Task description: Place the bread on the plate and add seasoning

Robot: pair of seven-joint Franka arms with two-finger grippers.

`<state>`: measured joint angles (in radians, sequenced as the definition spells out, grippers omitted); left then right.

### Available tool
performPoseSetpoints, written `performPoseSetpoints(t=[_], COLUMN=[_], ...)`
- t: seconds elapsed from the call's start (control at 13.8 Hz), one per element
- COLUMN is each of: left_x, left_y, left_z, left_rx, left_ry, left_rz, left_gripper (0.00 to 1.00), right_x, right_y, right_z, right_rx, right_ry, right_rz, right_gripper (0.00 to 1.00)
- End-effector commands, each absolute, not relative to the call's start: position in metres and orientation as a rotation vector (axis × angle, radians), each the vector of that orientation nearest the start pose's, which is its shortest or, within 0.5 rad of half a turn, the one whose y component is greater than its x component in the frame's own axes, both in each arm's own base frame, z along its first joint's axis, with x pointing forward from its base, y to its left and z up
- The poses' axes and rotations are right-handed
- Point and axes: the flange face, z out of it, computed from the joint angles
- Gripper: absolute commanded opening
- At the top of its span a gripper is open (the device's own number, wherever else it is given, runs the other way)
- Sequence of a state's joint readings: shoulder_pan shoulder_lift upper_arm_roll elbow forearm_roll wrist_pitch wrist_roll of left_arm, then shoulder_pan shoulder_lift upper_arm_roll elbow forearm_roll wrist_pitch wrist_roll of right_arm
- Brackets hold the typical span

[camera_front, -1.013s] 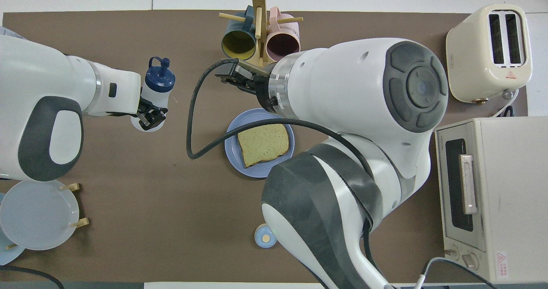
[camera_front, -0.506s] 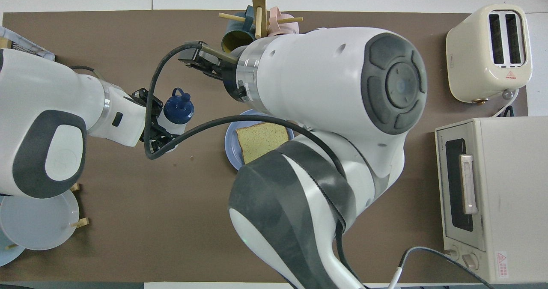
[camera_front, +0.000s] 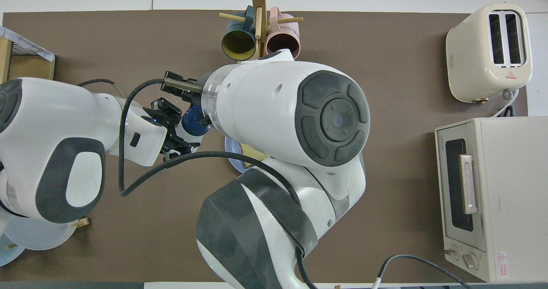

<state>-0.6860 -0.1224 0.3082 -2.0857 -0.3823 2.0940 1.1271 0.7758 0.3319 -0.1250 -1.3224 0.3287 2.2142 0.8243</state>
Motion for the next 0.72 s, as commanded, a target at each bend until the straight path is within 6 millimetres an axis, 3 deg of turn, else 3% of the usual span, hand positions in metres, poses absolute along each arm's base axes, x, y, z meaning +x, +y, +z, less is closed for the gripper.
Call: performPoseSetpoints(t=[0.0,0.43,0.65], left_x=[0.483,0.484,0.482], left_y=[-0.205,-0.205,-0.205], left_z=[0.495,0.496,0.5], left_rx=[-2.697,-2.723,-2.725], left_ry=[2.115,2.085,2.084], left_rz=[-0.495,-0.493,-0.504], left_gripper=[0.0,0.0,0.0], right_x=[0.543,0.531,0.527], right_y=[0.437,0.44,0.438], right_z=[0.614,0.611,0.615], right_rx=[-2.571,-2.639,-2.655], right_ry=[0.298,0.273,0.27], right_rz=[-0.301,-0.236,-0.216], right_gripper=[0.56,0.45,0.44])
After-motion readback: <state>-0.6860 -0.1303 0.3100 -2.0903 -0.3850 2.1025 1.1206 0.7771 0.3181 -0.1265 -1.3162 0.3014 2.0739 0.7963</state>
